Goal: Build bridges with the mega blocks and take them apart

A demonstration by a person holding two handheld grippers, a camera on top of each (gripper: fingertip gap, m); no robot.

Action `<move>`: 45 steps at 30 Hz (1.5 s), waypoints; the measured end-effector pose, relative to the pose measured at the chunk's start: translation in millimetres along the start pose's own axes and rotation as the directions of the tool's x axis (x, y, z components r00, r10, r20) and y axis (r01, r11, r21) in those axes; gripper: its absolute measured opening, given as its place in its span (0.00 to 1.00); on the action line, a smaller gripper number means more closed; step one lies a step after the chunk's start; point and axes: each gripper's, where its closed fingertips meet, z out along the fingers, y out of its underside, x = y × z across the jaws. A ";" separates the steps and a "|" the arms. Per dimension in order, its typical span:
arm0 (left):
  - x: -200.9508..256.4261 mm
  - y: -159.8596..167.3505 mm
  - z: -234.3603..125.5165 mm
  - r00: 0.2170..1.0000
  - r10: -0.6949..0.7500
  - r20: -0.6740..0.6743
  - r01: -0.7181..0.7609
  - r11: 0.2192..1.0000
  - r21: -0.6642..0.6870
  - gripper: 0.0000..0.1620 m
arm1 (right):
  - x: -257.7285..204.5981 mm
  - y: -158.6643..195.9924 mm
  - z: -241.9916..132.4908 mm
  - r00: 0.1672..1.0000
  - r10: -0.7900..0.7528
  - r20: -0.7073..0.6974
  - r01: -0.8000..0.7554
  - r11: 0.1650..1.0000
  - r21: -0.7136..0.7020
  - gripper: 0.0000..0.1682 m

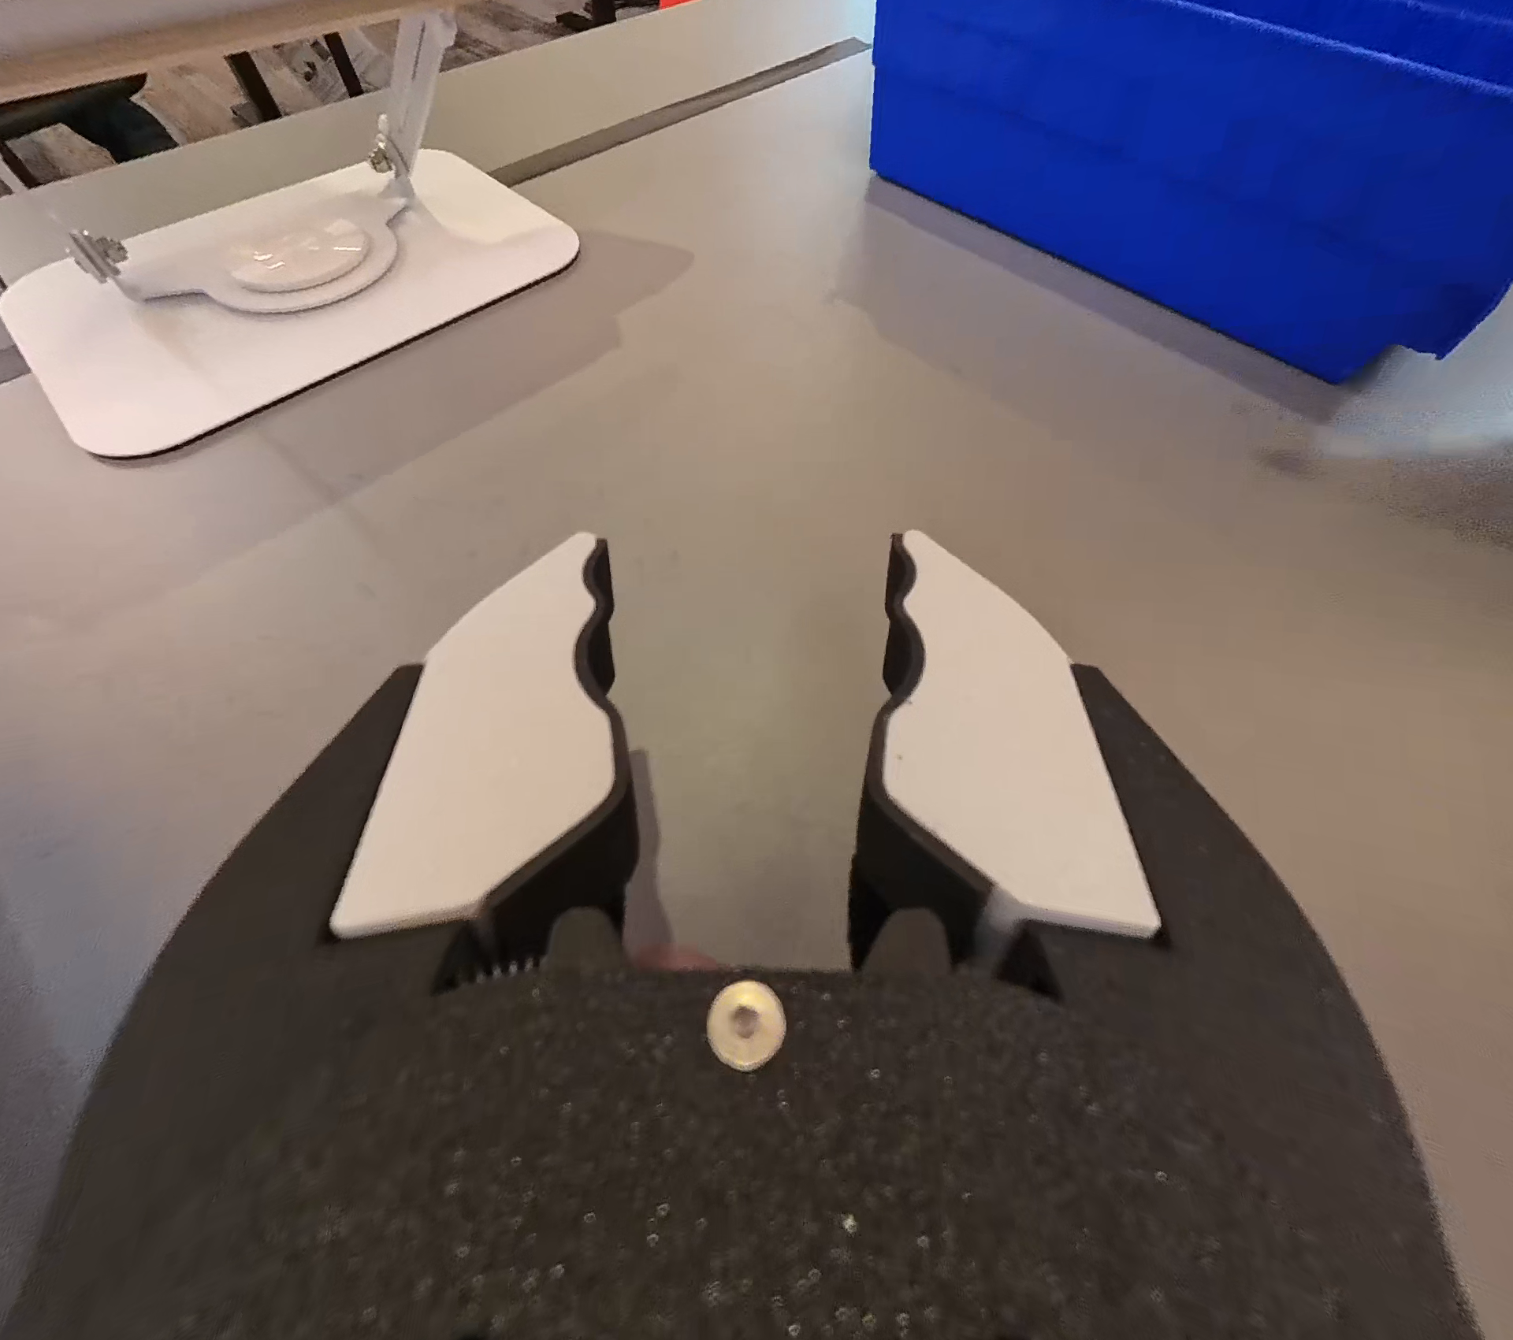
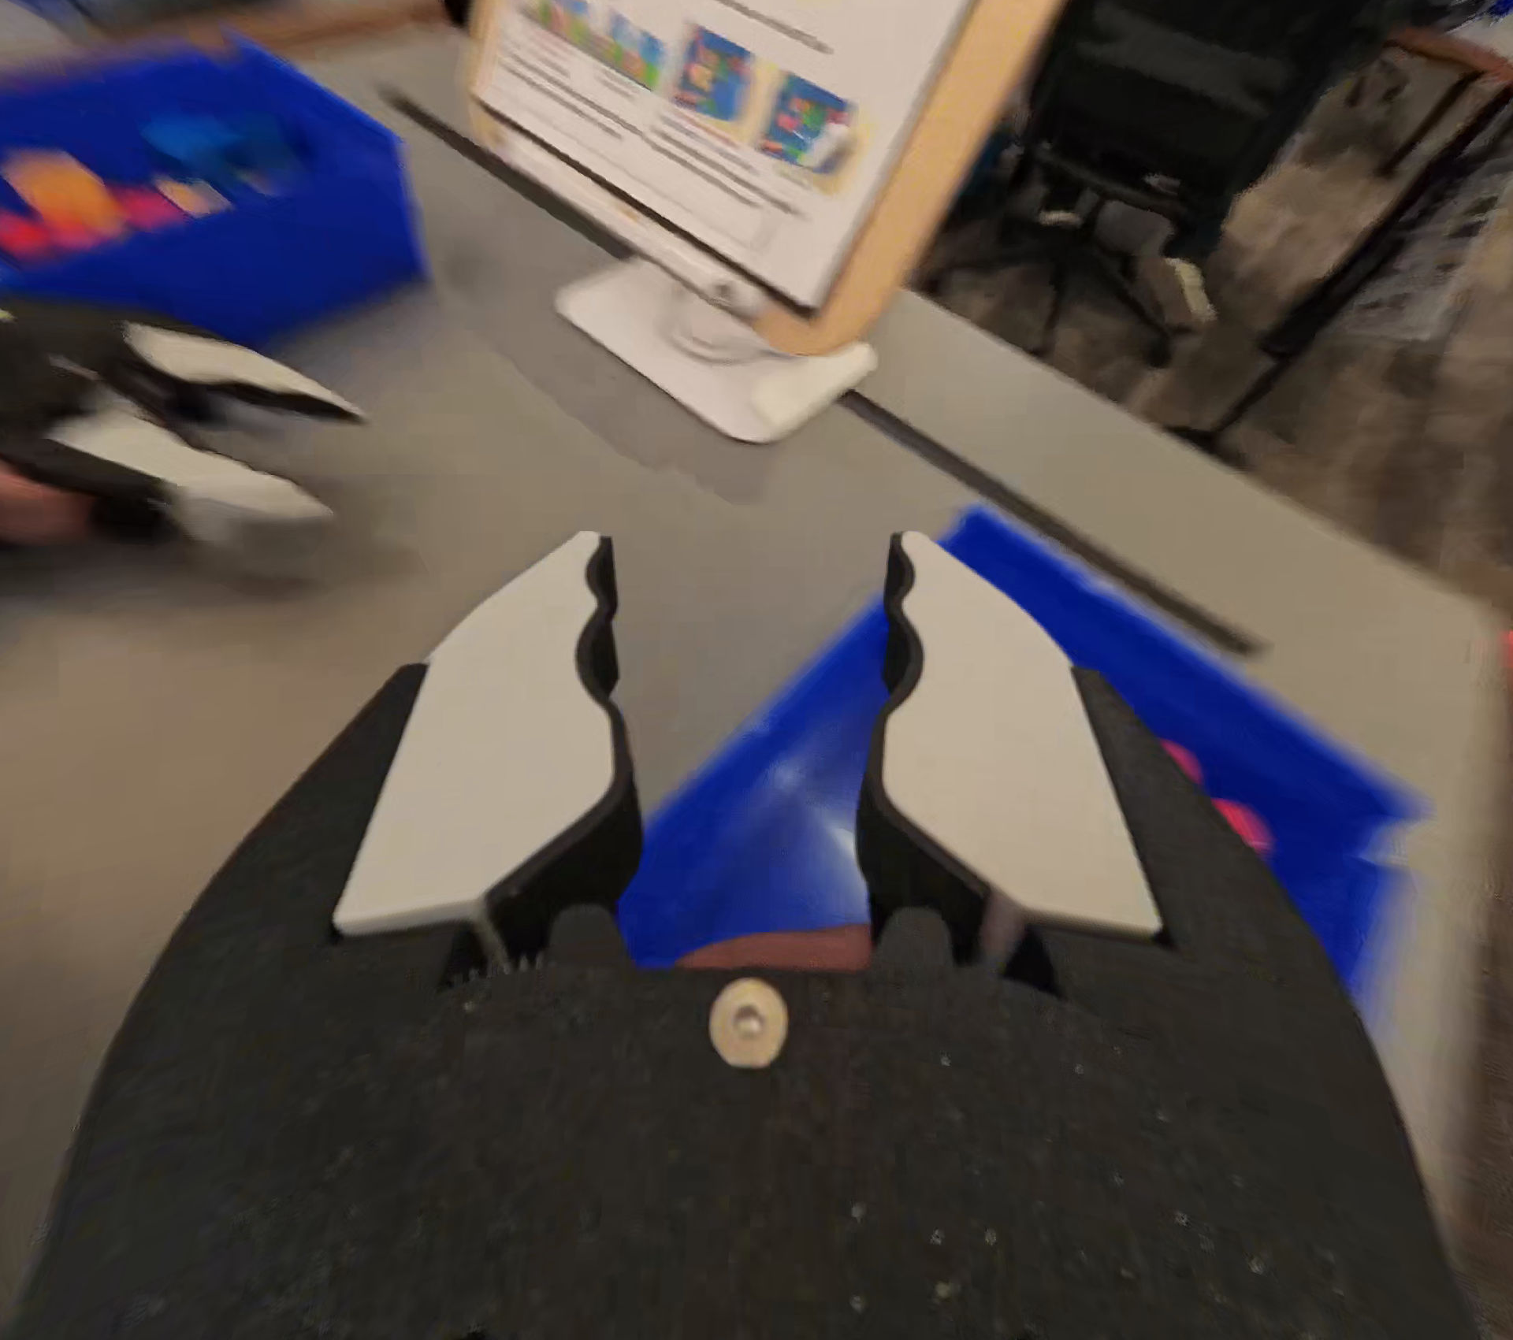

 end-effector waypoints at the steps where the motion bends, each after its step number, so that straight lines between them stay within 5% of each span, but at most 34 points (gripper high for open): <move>1: 0.3 0.2 -0.4 1.000 -0.003 0.006 0.003 1.000 -0.003 0.39 | -25.8 6.1 2.1 0.995 0.089 0.040 -0.090 0.995 0.037 0.39; 5: 9.8 1.1 -4.8 0.999 -0.034 -0.011 0.034 0.999 -0.016 0.39 | -112.8 35.5 27.5 0.931 0.322 0.170 -0.348 0.925 0.154 0.37; 9: 28.6 5.1 -9.8 0.997 -0.057 -0.059 0.055 0.998 -0.044 0.40 | -163.4 78.3 61.0 0.960 0.251 0.124 -0.269 0.949 0.167 0.39; 13: 53.1 12.1 -23.2 0.988 -0.093 -0.121 0.083 0.993 -0.087 0.41 | -175.5 81.3 66.8 0.981 0.175 0.086 -0.190 0.955 0.227 0.36; 18: 72.7 -8.4 -89.3 0.976 -0.116 -0.184 0.103 0.991 -0.081 0.41 | -175.7 88.8 67.1 0.988 0.130 0.079 -0.145 0.964 0.223 0.34; 21: 37.0 -30.9 -155.7 0.993 -0.054 -0.101 0.048 0.997 -0.064 0.39 | -176.3 89.2 65.7 0.986 0.138 0.091 -0.156 0.961 0.230 0.33; 25: -62.6 -20.0 -211.9 0.996 0.021 0.092 0.002 0.970 -0.243 0.37 | -181.4 89.5 66.3 0.988 0.110 0.106 -0.132 0.965 0.226 0.32; 31: -160.1 70.9 -184.4 0.974 0.075 0.214 0.061 0.822 -0.566 0.43 | -181.9 90.9 69.0 0.987 0.114 0.116 -0.137 0.969 0.207 0.30; 34: -163.0 82.8 -161.3 0.978 0.030 0.205 0.095 0.813 -0.574 0.41 | -181.7 90.9 68.9 0.986 0.118 0.121 -0.141 0.968 0.207 0.29; 35: -164.5 83.9 -158.4 0.976 0.007 0.217 0.122 0.809 -0.574 0.29 | -181.5 90.7 68.7 0.986 0.118 0.120 -0.142 0.968 0.209 0.29; 37: -166.4 83.3 -163.1 0.971 0.006 0.238 0.140 0.794 -0.591 0.28 | -181.1 90.6 68.4 0.985 0.121 0.120 -0.144 0.967 0.210 0.29; 41: -177.7 48.1 -191.9 0.935 0.075 0.348 0.127 0.843 -0.522 0.28 | -180.1 88.7 65.3 0.985 0.123 0.121 -0.149 0.961 0.233 0.29; 45: -144.3 -37.1 -200.5 0.936 0.048 0.348 0.055 0.959 -0.280 0.28 | -179.5 88.8 65.6 0.983 0.133 0.129 -0.160 0.960 0.230 0.29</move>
